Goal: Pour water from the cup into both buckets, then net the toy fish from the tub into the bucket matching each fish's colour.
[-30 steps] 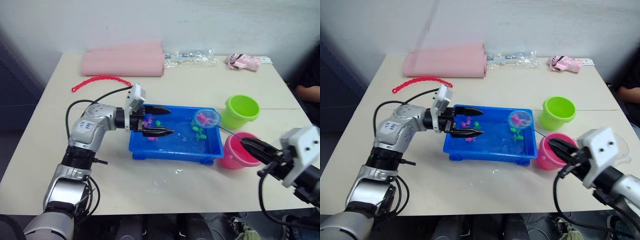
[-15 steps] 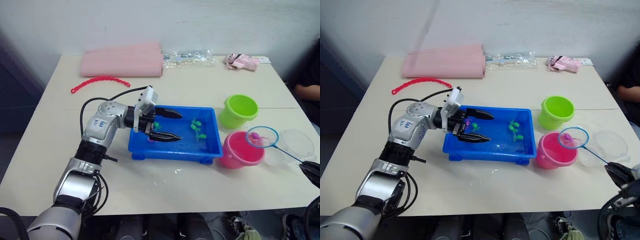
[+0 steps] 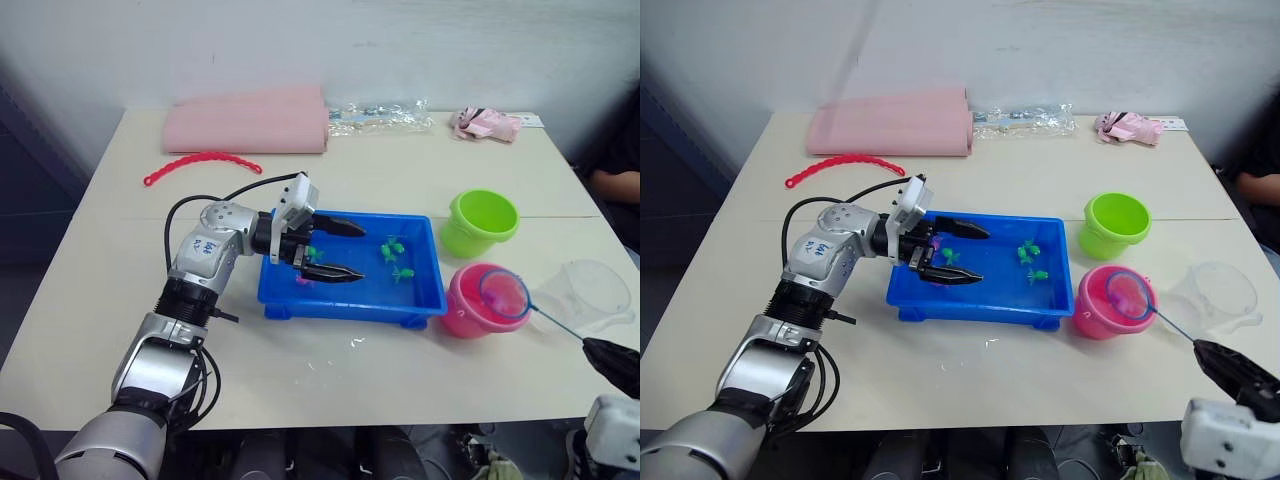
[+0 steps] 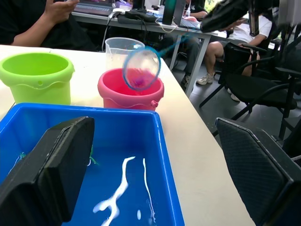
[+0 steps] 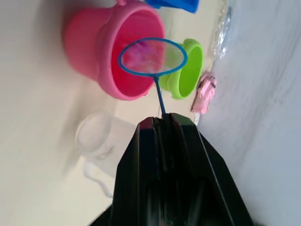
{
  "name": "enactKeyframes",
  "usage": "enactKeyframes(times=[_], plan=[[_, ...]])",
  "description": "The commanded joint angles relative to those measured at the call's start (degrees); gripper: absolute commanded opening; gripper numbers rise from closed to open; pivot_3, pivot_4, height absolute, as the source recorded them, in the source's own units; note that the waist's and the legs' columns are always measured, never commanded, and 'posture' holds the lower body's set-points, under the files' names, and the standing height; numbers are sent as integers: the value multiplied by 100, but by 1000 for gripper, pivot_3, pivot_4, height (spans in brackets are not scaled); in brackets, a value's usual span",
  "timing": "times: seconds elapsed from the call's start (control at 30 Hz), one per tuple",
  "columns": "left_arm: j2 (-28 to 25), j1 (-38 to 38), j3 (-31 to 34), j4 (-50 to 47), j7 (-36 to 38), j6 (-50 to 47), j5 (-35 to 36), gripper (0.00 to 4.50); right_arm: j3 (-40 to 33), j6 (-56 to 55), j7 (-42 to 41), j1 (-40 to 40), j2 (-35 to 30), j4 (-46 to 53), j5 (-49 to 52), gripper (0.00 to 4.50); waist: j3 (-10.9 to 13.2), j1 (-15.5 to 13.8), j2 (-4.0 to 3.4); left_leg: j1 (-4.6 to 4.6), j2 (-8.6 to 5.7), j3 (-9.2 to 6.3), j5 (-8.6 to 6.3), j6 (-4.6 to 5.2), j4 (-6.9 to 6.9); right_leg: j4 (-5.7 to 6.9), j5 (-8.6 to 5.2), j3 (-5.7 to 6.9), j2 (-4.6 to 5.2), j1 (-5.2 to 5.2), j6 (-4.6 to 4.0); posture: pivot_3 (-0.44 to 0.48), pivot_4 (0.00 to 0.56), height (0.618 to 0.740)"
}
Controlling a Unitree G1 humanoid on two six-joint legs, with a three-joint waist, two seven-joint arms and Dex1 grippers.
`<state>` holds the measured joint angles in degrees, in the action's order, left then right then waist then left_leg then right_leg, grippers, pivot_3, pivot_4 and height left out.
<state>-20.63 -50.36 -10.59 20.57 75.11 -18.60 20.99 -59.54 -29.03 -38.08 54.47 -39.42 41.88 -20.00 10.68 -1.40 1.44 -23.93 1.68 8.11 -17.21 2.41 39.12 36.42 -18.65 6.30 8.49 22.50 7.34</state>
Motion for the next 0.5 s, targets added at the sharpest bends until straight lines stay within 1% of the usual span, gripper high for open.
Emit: enactKeyframes(times=[0.03,0.17,0.2,0.3,0.37,0.43,0.5], plan=[[21,-59,99,-67,-17,131,-20,4469,-374,-629,400,-95,157,-632,-500,0,0,1,0,0,0,0,0,0,0,0,0,0,0,0,0,0,150,738],[2,-82,115,-15,-19,189,-53,4469,-535,-785,709,-468,161,-869,-473,0,0,16,-1,11,2,3,1,-2,0,3,0,-8,0,-5,-1,0,150,738],[-4,-88,122,7,-9,201,-60,4469,-467,-637,662,-543,194,-840,-230,0,0,19,-1,16,2,4,1,-2,0,4,-1,-9,0,-7,-3,0,150,738],[-42,-119,158,65,-20,223,-101,4469,-151,127,445,-798,230,-545,927,0,0,23,-1,34,7,5,0,-6,-4,7,-4,-13,-1,-19,-8,0,150,738],[-67,-130,186,79,-54,217,-129,4469,-56,539,283,-918,186,-415,1377,0,0,24,-4,44,7,5,-1,-6,-4,7,-4,-16,1,-27,-8,0,150,738],[-134,-114,212,65,-64,188,-145,4469,116,1226,91,-1001,150,-223,2226,0,1,23,-4,57,8,4,-3,-5,-5,4,-5,-15,2,-42,-9,0,150,738],[-272,-44,232,8,-34,150,-155,4469,232,2296,6,-1171,23,-34,3201,0,1,25,-4,67,9,0,-5,-2,-6,-1,-5,-12,3,-59,-9,0,150,738]])
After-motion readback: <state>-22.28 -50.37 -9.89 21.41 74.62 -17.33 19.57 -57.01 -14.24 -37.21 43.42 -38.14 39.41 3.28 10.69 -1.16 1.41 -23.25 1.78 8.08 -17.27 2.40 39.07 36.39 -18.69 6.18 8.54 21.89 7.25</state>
